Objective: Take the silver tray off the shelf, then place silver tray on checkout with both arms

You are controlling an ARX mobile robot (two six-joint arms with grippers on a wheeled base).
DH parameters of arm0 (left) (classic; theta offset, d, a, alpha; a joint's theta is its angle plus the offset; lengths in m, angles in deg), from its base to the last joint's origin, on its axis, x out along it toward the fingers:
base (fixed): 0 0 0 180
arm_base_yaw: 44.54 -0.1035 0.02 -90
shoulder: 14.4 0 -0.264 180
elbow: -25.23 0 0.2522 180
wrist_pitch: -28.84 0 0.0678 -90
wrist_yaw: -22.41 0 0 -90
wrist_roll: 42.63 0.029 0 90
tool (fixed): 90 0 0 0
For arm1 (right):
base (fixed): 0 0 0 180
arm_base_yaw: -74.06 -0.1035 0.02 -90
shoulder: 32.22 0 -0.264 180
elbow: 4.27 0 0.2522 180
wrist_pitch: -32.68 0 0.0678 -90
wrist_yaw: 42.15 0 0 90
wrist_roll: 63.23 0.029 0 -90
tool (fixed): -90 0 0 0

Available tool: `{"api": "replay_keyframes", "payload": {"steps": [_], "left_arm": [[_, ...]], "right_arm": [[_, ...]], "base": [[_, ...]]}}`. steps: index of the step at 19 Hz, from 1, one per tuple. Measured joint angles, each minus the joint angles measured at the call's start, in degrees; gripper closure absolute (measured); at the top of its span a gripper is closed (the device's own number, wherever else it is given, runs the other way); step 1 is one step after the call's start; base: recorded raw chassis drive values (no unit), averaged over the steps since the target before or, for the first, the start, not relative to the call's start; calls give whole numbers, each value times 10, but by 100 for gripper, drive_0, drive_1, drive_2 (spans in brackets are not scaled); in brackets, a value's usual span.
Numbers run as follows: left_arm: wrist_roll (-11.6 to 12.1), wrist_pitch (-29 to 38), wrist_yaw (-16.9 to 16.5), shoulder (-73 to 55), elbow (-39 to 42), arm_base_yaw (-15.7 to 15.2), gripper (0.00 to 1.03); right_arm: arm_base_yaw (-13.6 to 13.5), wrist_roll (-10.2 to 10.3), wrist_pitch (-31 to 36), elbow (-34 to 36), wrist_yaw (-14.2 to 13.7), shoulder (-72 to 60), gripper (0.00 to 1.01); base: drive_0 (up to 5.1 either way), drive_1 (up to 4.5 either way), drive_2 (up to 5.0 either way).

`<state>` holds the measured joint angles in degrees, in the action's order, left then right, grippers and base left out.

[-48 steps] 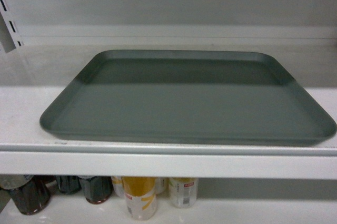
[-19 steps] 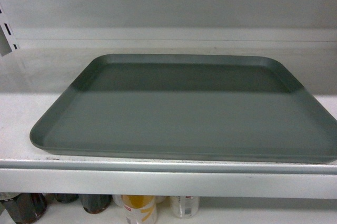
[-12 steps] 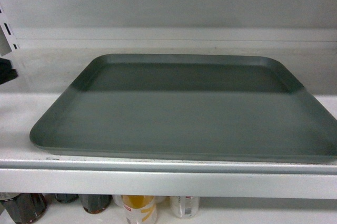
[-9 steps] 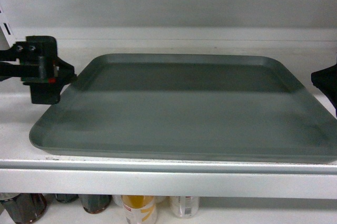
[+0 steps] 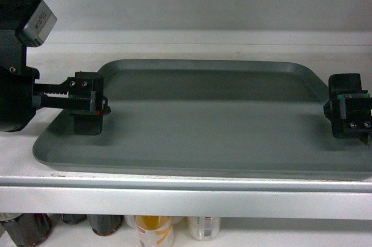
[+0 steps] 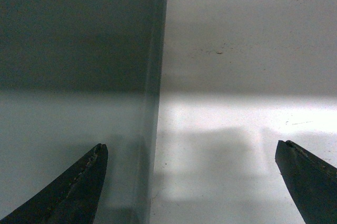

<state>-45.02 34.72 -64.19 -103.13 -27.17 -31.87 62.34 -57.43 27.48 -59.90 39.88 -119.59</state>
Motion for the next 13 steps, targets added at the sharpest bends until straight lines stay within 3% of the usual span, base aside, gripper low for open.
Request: {"api": "replay_keyframes", "payload": {"steps": [4, 11, 13], "left_arm": [[-2, 1, 6, -8, -2, 13, 5], [-7, 3, 17, -14, -2, 29, 5], [-7, 6, 18, -16, -2, 31, 18]], "right_arm": [[-10, 9, 4, -9, -16, -15, 3], [-22, 43, 28, 2, -25, -25, 3], [-23, 50, 32, 5, -23, -25, 13]], "base": [[0, 0, 0], [0, 0, 0], [0, 0, 0]]}}
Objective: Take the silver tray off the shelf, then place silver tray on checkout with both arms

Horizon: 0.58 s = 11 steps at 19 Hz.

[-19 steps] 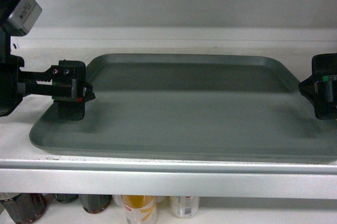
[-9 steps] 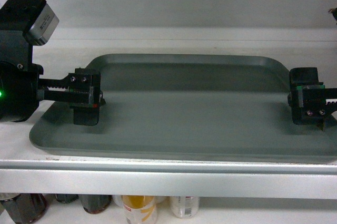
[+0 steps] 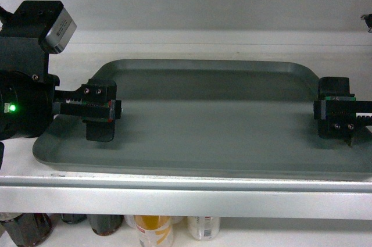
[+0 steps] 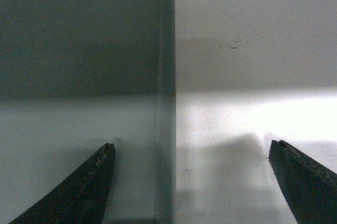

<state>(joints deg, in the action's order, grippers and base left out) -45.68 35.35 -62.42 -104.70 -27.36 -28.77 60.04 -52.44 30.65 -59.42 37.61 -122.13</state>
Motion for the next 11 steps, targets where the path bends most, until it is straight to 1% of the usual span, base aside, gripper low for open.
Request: {"api": "replay_keyframes", "payload": {"steps": [2, 3, 4, 6, 8, 9, 10, 11], "left_arm": [[0, 4, 1, -1, 0, 3, 33], [0, 4, 7, -1, 0, 6, 42], [-2, 5, 9, -1, 0, 6, 54], [-7, 8, 17, -1, 0, 7, 71], [-12, 10, 29, -1, 3, 8, 92], [-21, 12, 32, -1, 3, 9, 97], [-35, 13, 33, -1, 3, 9, 99], [-42, 13, 34, 0, 4, 10, 99]], "right_arm": [[-4, 1, 1, 0, 0, 0, 28], [-7, 2, 2, 2, 0, 0, 37], [-11, 4, 3, 3, 0, 0, 50], [-16, 6, 3, 3, -1, 0, 66], [-17, 11, 5, 5, -13, 1, 88], [-17, 17, 8, 7, -16, 1, 94], [-17, 26, 8, 7, -15, 3, 98], [-18, 33, 10, 8, -15, 4, 98]], "base": [[0, 0, 0], [0, 0, 0], [0, 0, 0], [0, 0, 0], [0, 0, 0], [0, 0, 0], [0, 0, 0], [0, 0, 0]]}}
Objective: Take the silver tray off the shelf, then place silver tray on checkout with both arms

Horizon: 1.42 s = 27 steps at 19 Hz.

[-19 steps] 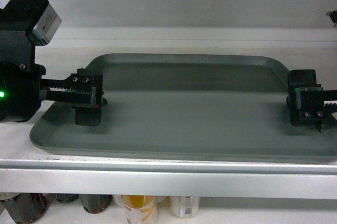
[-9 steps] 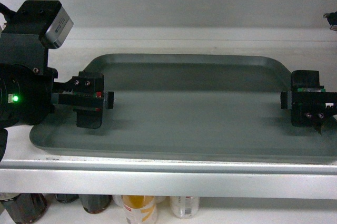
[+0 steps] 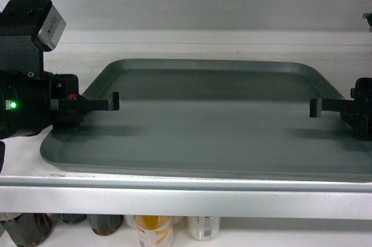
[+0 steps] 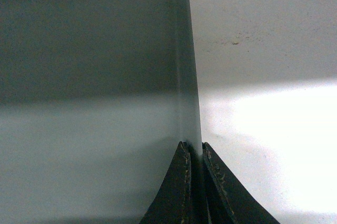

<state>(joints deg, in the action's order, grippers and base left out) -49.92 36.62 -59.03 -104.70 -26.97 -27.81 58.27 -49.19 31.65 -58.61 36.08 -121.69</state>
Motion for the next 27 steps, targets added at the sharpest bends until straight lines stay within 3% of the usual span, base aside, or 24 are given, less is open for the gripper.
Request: {"api": "replay_keyframes", "payload": {"steps": [4, 8, 16, 22, 27], "left_arm": [[1, -12, 11, 14, 6, 3, 99], [26, -51, 33, 74, 8, 6, 99], [42, -106, 54, 164, 11, 11, 99], [37, -140, 67, 198, 7, 23, 99], [23, -172, 67, 200, 4, 24, 99]], "right_arm": [[-12, 7, -8, 9, -8, 23, 98], [-38, 8, -38, 11, -30, 96, 98], [-57, 14, -72, 11, -43, 151, 98], [-71, 9, -95, 11, -63, 196, 98], [-66, 7, -137, 5, -56, 191, 98]], "base": [[0, 0, 0], [0, 0, 0], [0, 0, 0], [0, 0, 0], [0, 0, 0]]}}
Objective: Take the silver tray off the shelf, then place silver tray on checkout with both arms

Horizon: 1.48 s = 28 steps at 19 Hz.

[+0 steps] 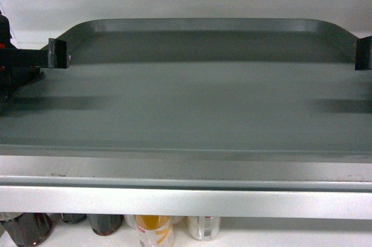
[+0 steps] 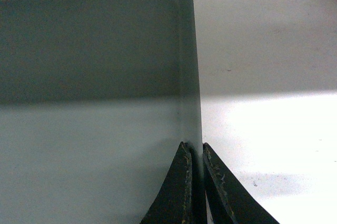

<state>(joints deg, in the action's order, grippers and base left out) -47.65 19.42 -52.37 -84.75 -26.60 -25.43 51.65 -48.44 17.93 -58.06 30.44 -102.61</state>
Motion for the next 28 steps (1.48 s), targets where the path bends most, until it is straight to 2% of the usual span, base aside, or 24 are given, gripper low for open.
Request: {"api": "replay_keyframes", "payload": {"steps": [3, 24, 28], "left_arm": [[-6, 0, -2, -1, 0, 0, 99], [-7, 1, -2, -1, 0, 0, 99], [-8, 4, -2, -3, -1, 1, 99]], "right_arm": [[4, 0, -3, -2, 7, -4, 98], [4, 0, 0, -3, 7, -4, 98], [7, 0, 2, -4, 7, -4, 98]], "base": [[0, 0, 0], [0, 0, 0], [12, -405, 429]]}}
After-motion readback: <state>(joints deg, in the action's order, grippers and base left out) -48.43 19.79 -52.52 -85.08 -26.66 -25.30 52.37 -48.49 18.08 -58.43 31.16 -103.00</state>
